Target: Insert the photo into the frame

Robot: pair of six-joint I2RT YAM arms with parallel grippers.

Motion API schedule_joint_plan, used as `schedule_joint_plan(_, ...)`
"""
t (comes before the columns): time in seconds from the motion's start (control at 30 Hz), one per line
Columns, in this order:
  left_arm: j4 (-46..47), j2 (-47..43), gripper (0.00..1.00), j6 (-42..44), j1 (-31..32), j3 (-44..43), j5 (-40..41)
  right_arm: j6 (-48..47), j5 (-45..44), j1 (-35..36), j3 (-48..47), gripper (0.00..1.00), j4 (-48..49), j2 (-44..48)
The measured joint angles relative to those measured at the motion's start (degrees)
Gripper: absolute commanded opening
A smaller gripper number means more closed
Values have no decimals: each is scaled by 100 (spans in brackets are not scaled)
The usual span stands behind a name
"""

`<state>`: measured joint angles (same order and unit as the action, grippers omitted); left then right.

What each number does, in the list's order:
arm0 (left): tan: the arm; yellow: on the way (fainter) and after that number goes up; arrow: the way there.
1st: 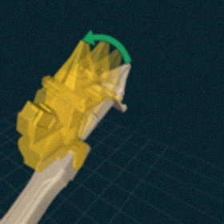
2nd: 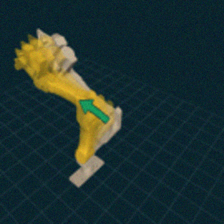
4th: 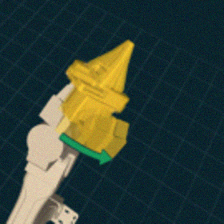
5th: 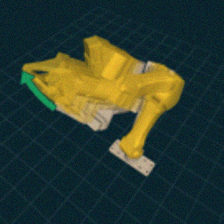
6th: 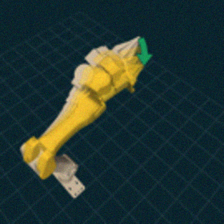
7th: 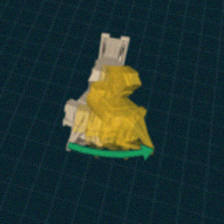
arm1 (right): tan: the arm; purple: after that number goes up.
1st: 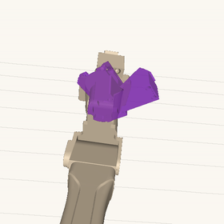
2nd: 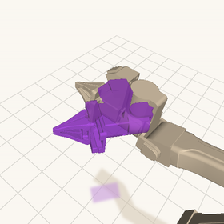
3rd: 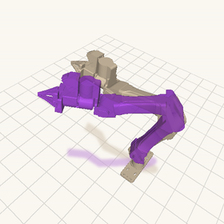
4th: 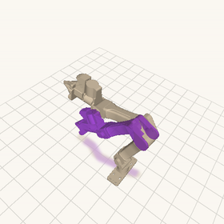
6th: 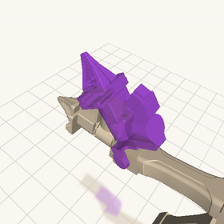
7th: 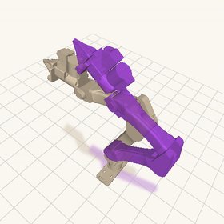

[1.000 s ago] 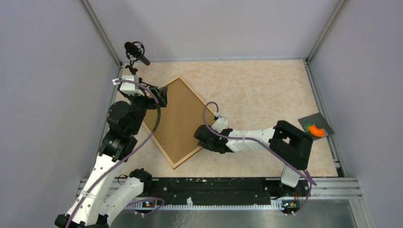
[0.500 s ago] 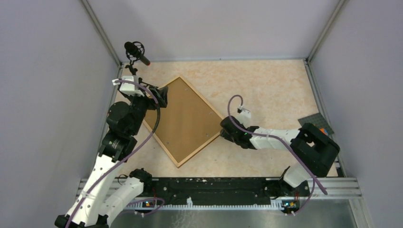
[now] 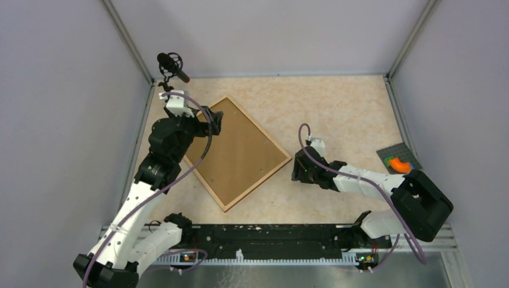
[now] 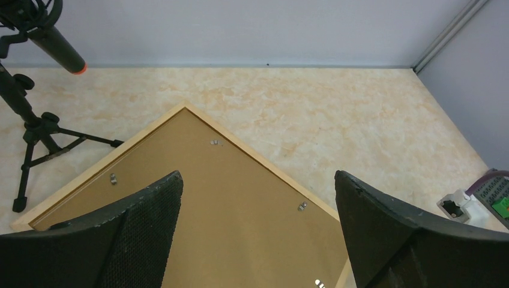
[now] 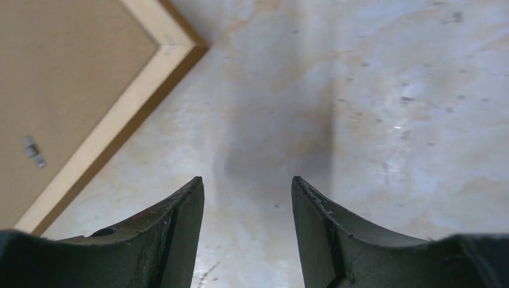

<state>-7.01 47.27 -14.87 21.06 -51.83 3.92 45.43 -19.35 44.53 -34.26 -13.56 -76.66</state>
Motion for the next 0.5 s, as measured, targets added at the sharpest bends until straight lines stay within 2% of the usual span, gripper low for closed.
schedule_joint_plan(0.13,-13,90,99,-33,-15,33,-98,59,678,-4,-2,53,363,-33)
schedule_joint_plan(0.27,-4,90,99,-57,-39,35,-157,540,1182,-4,42,53,1001,-269)
schedule_joint_plan(0.5,-2,90,99,-114,-39,37,-205,1388,1309,-4,33,49,1628,-673)
